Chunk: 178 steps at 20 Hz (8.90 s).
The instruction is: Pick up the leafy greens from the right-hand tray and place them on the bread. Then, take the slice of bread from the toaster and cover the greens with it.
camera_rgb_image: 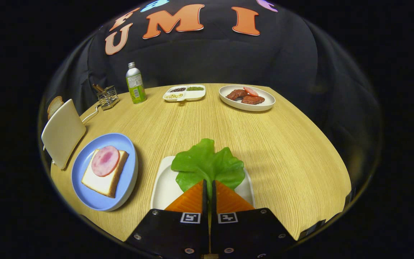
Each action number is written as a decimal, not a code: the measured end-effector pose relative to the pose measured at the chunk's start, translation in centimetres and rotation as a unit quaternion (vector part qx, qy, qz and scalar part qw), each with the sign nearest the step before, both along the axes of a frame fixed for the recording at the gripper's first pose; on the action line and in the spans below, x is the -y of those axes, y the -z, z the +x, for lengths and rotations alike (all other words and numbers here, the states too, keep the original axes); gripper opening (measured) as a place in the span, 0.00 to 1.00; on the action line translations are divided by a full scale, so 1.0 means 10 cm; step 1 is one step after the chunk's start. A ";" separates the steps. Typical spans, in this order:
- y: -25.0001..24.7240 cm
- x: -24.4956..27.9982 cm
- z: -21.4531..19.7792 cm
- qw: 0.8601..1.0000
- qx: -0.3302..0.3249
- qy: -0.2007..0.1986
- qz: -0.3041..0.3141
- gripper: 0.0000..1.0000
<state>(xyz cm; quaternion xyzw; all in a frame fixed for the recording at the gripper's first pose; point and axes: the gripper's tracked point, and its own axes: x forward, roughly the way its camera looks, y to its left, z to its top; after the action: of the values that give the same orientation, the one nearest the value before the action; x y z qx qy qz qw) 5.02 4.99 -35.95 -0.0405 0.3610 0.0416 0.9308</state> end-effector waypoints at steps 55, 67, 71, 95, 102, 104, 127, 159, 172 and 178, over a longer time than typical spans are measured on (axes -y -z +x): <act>-0.39 -1.95 -0.22 0.987 -0.002 -0.160 0.030 0.06; -0.40 -1.92 -0.23 0.990 -0.004 -0.143 0.015 0.50; -0.53 -1.94 -0.20 0.991 0.012 -0.132 0.009 0.75; -1.88 -3.66 0.04 0.977 0.093 -0.187 0.035 0.98; -2.00 -4.12 0.01 0.971 0.098 -0.211 0.050 0.98; -2.04 -4.25 0.00 0.970 0.098 -0.214 0.060 0.98; -1.80 -4.77 -0.11 0.965 0.071 -0.249 0.032 0.08; -2.39 -3.49 -0.03 0.973 0.130 -0.184 0.039 0.08; -1.76 -2.79 -0.12 0.984 0.080 -0.159 0.029 0.08; -1.44 -2.68 -0.19 0.984 0.045 -0.167 0.040 0.08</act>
<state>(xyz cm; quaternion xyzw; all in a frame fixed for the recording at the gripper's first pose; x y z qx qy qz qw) 3.12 31.84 -21.57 -0.0644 0.3046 0.2094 0.9269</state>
